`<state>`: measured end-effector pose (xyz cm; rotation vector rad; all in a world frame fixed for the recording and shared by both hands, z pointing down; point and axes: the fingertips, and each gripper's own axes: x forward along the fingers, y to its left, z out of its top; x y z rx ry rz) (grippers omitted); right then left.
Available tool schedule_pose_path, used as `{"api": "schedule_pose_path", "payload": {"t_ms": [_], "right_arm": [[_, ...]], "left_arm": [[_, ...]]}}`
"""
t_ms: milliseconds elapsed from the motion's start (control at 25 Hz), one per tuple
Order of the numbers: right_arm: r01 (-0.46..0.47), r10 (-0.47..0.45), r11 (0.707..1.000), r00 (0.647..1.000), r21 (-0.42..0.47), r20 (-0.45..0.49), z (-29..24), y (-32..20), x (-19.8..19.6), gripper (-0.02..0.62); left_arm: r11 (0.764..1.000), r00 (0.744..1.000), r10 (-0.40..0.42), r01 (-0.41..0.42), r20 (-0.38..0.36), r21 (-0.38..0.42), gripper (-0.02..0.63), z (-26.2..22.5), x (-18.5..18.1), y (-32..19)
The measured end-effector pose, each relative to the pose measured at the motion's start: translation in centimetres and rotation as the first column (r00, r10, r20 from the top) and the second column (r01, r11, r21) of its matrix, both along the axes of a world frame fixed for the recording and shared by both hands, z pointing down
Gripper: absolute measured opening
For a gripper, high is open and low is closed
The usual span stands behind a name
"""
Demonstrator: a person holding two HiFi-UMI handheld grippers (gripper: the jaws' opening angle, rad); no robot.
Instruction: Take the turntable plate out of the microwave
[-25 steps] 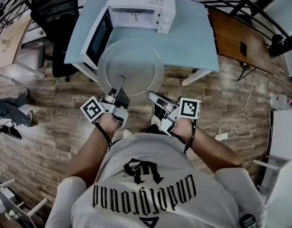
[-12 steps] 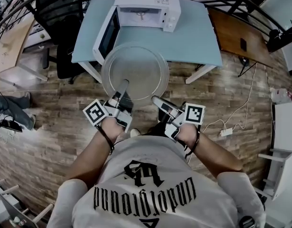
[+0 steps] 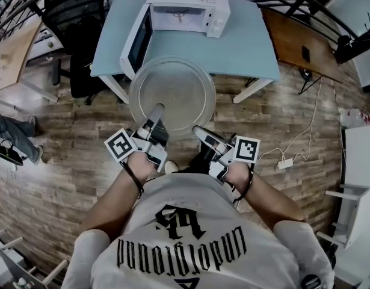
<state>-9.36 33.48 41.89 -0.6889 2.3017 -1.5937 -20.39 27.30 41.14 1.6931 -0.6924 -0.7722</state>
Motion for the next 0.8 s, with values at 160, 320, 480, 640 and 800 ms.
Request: {"api": "schedule_pose_path", "payload": {"t_ms": [160, 320, 480, 640, 800], "right_arm": [[-0.005, 0.005, 1.0, 1.0, 0.001, 0.004, -0.1, 0.5, -0.2, 0.04], [-0.008, 0.008, 1.0, 1.0, 0.005, 0.002, -0.3, 0.8, -0.2, 0.04], [-0.012, 0.012, 1.0, 1.0, 0.003, -0.001, -0.3, 1.2, -0.1, 0.04], [-0.012, 0.012, 1.0, 1.0, 0.006, -0.001, -0.5, 1.4, 0.0, 0.04], [-0.016, 0.016, 1.0, 1.0, -0.002, 0.003, -0.5, 1.8, 0.2, 0.04]], "left_arm": [[1.0, 1.0, 0.006, -0.006, -0.008, -0.007, 0.075, 0.0, -0.1, 0.5], [1.0, 1.0, 0.01, -0.01, -0.013, -0.005, 0.075, -0.2, -0.1, 0.8], [1.0, 1.0, 0.013, -0.013, -0.019, -0.004, 0.075, -0.3, 0.1, 1.0], [1.0, 1.0, 0.01, -0.01, -0.016, -0.008, 0.075, -0.2, 0.1, 1.4], [1.0, 1.0, 0.009, -0.01, -0.027, -0.012, 0.075, -0.3, 0.3, 1.6]]}}
